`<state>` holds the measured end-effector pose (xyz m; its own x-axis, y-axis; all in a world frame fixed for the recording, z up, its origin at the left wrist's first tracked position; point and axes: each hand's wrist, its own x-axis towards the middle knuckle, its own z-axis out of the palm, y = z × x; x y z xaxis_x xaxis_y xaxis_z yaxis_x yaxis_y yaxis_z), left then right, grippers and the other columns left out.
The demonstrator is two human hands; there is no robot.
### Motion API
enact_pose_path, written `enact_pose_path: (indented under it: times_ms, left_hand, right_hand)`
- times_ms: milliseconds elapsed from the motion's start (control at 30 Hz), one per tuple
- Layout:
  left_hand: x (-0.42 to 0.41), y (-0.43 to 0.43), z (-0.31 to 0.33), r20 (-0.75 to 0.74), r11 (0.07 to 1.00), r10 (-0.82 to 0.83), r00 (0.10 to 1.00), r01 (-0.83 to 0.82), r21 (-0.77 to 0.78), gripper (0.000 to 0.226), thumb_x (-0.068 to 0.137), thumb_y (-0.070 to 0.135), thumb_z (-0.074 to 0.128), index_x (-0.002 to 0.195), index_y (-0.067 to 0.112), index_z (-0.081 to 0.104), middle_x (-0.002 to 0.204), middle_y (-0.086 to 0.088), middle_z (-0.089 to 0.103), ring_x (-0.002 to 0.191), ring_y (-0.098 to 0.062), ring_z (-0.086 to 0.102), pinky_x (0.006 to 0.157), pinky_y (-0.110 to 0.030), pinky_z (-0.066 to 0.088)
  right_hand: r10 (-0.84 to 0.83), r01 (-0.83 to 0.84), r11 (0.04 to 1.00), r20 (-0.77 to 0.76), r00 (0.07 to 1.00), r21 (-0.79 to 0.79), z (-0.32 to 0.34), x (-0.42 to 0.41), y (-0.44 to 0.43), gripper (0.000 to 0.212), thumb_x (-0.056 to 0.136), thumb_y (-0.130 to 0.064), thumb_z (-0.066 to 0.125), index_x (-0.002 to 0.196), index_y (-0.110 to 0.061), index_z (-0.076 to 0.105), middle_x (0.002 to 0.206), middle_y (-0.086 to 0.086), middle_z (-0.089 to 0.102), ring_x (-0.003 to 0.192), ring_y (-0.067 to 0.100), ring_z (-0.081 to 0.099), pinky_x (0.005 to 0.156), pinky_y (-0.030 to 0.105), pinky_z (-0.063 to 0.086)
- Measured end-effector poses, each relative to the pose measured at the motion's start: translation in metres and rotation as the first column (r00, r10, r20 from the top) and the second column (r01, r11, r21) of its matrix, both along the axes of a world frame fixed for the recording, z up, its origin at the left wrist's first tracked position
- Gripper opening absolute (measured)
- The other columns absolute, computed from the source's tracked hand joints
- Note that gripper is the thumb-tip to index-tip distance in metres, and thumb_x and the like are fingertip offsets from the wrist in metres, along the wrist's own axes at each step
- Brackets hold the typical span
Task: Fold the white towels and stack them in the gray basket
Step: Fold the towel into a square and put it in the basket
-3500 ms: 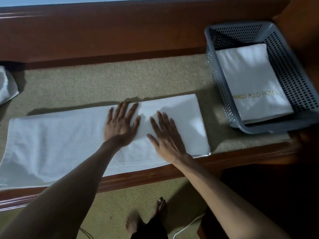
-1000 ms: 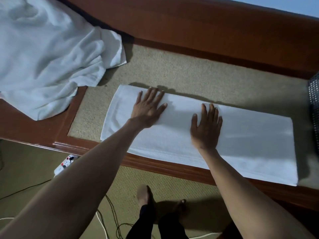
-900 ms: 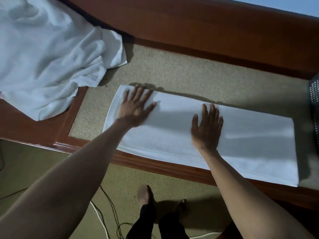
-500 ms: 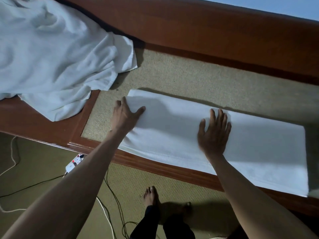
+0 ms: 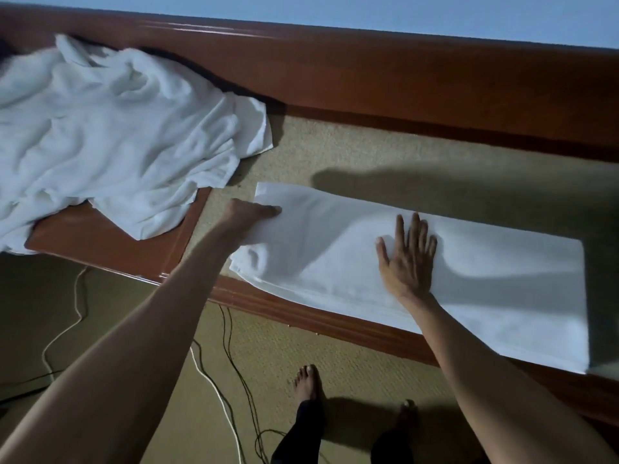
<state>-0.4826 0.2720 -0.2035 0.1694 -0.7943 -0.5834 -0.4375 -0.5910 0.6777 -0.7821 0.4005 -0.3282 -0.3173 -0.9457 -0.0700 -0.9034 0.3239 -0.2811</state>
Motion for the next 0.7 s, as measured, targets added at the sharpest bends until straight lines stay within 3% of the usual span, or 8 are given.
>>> enact_pose_path:
  times_ms: [133,300,367,467,600,700]
  left_hand:
    - [-0.041,0.013,0.045,-0.078,0.988,-0.121,0.99,0.127,0.089,0.063,0.055,0.026,0.096,0.102,-0.004,0.067,0.09,-0.017,0.068,0.075,-0.024,0.062,0.061,-0.03,0.049]
    - [-0.127,0.045,0.078,0.039,0.96,-0.266,0.963,0.268,-0.08,0.076,0.07,0.02,0.089,0.134,0.009,0.05,0.113,-0.012,0.067,0.09,-0.025,0.071,0.064,-0.034,0.06]
    - [-0.168,0.061,0.083,0.053,0.938,-0.32,0.946,0.324,-0.121,0.073,0.074,0.018,0.087,0.135,0.012,0.047,0.113,-0.013,0.066,0.089,-0.026,0.071,0.059,-0.033,0.059]
    - [-0.23,0.084,0.076,0.078,0.907,-0.381,0.921,0.389,-0.16,0.064,0.075,0.021,0.086,0.126,0.017,0.048,0.113,-0.013,0.067,0.09,-0.028,0.071,0.068,-0.04,0.063]
    - [-0.302,0.119,0.058,0.109,0.86,-0.45,0.886,0.463,-0.216,0.057,0.079,0.031,0.085,0.123,0.02,0.051,0.094,-0.003,0.071,0.08,-0.017,0.069,0.057,-0.023,0.049]
    - [-0.35,0.143,0.042,0.089,0.835,-0.485,0.87,0.491,-0.247,0.057,0.08,0.033,0.086,0.124,0.022,0.051,0.088,0.001,0.069,0.074,-0.009,0.065,0.045,-0.01,0.039]
  right_hand:
    - [0.178,-0.177,0.984,-0.013,0.984,0.017,0.007,-0.042,0.037,0.067,0.104,-0.056,0.019,0.163,-0.026,0.014,0.171,0.004,0.001,0.158,0.021,-0.002,0.127,0.048,0.0]
    - [0.218,-0.217,0.976,-0.043,0.975,0.031,0.014,-0.111,0.086,0.067,0.103,-0.056,0.014,0.163,-0.026,0.017,0.171,0.004,0.004,0.158,0.023,0.002,0.126,0.05,0.003]
    - [0.199,-0.197,0.979,-0.039,0.979,0.053,0.014,-0.139,0.102,0.068,0.102,-0.058,0.01,0.163,-0.028,0.013,0.171,0.004,-0.001,0.157,0.023,-0.002,0.126,0.05,-0.001]
    - [0.184,-0.18,0.982,-0.066,0.981,0.062,0.012,-0.182,0.125,0.07,0.102,-0.061,0.007,0.163,-0.029,0.005,0.17,0.005,-0.006,0.157,0.024,-0.007,0.126,0.052,-0.004]
    - [0.17,-0.166,0.985,-0.076,0.983,0.053,0.007,-0.229,0.146,0.071,0.102,-0.065,0.002,0.163,-0.028,0.003,0.17,0.006,-0.009,0.157,0.024,-0.009,0.127,0.05,-0.003]
    - [0.12,-0.12,0.993,-0.002,0.993,-0.023,0.001,-0.249,0.16,0.069,0.104,-0.061,0.009,0.163,-0.026,0.015,0.171,0.005,0.002,0.158,0.023,-0.001,0.127,0.047,-0.001]
